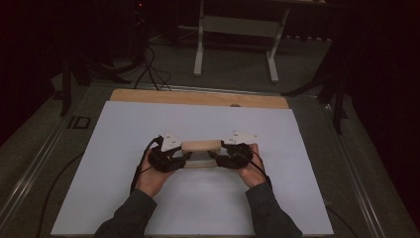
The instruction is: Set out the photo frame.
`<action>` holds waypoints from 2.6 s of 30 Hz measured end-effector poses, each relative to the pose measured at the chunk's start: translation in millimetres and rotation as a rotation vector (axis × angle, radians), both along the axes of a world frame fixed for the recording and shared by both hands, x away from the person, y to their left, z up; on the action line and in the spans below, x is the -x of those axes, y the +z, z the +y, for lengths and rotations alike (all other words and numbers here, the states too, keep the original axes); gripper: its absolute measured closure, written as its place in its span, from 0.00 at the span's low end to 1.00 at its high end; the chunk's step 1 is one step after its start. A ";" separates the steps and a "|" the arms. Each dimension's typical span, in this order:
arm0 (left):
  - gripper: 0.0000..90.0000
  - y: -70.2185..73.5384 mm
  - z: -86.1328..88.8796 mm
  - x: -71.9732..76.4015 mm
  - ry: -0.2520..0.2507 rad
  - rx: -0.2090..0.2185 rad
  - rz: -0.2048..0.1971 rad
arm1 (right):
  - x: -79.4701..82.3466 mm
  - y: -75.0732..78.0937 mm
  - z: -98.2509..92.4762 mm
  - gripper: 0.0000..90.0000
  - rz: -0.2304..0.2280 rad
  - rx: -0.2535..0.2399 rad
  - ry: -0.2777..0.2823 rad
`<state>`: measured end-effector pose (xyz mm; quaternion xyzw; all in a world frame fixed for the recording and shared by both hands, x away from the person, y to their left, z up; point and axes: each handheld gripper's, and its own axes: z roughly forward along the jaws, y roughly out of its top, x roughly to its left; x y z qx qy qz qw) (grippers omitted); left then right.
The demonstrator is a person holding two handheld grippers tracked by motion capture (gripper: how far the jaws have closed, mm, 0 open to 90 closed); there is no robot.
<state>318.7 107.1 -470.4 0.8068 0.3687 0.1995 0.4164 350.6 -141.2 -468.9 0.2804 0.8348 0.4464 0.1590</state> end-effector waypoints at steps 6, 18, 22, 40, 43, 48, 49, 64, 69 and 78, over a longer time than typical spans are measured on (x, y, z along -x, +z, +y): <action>0.60 1.0 3.8 -3.2 -0.013 0.003 0.006 | -0.5 0.8 2.1 0.51 -0.003 -0.001 -0.008; 0.59 0.5 11.8 -10.9 -0.041 0.012 0.013 | -0.3 0.0 5.3 0.52 0.004 -0.015 -0.016; 0.58 0.1 13.6 -12.7 -0.042 0.012 0.018 | -0.3 -0.8 7.0 0.53 0.005 -0.013 -0.015; 0.58 -3.3 14.7 -18.4 -0.034 0.033 0.028 | -4.4 -3.7 8.5 0.54 0.016 -0.021 -0.032; 0.58 -3.5 15.3 -19.8 -0.034 0.036 0.029 | -5.6 -4.2 8.6 0.54 0.017 -0.027 -0.037; 0.58 -3.7 14.6 -21.6 -0.025 0.043 0.032 | -8.1 -4.3 9.0 0.54 0.023 -0.033 -0.045; 0.58 -3.9 14.6 -22.5 -0.022 0.047 0.033 | -8.5 -4.3 9.0 0.54 0.022 -0.032 -0.046; 0.56 -5.1 15.0 -27.3 -0.002 0.066 0.035 | -14.0 -5.5 10.4 0.54 0.031 -0.052 -0.058; 0.56 -5.8 15.5 -28.9 0.009 0.077 0.042 | -16.5 -5.5 10.4 0.54 0.038 -0.059 -0.061; 0.56 -7.5 16.4 -32.0 0.026 0.099 0.048 | -23.8 -4.5 11.6 0.53 0.054 -0.056 -0.060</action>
